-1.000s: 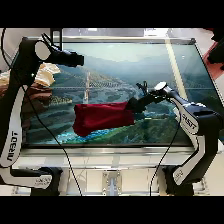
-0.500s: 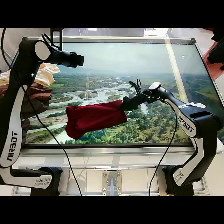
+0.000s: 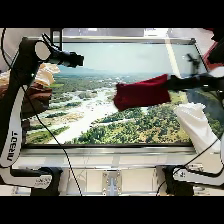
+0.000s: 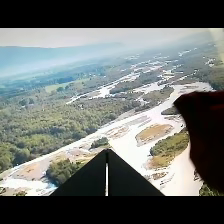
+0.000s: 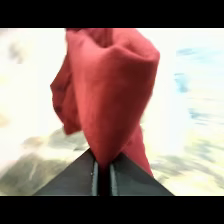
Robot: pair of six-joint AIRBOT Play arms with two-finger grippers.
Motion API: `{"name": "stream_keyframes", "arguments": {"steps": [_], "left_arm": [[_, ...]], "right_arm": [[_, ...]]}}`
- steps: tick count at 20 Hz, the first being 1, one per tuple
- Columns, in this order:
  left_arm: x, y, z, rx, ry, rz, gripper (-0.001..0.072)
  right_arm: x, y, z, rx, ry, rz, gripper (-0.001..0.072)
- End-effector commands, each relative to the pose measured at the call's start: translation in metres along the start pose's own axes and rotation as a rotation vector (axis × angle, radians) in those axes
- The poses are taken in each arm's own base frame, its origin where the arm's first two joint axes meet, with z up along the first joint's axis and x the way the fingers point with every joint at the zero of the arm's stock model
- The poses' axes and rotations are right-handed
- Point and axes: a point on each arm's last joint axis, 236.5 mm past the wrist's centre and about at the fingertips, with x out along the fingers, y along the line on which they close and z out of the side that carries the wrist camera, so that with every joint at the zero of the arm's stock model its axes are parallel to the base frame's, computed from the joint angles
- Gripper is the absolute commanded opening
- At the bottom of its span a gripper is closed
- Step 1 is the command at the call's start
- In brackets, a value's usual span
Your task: Fold the shirts.
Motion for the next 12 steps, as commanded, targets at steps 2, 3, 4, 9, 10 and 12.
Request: {"name": "stream_keyframes", "arguments": {"steps": [2,3,4,9,10,12], "left_arm": [[0.0,0.001,0.001,0.0,-0.004,0.002,0.001],[0.0,0.001,0.001,0.0,-0.004,0.002,0.001],[0.0,0.001,0.001,0.0,-0.004,0.002,0.001],[0.0,0.0,0.001,-0.004,-0.003,-0.003,0.001],[0.0,-0.001,0.001,-0.006,-0.003,-0.005,0.001],[0.0,-0.001,0.001,-0.009,-0.003,-0.006,0.001]], "right_arm": [[-0.138,-0.114,-0.037,0.205,-0.09,-0.387,0.003],[-0.157,-0.141,-0.061,0.273,-0.049,-0.477,0.003],[-0.175,-0.169,-0.09,0.355,-0.005,-0.569,0.003],[-0.185,-0.231,-0.218,0.648,0.193,-0.69,0.003],[-0.183,-0.237,-0.236,0.687,0.216,-0.696,0.003],[-0.176,-0.247,-0.261,0.737,0.228,-0.7,0.003]]}}
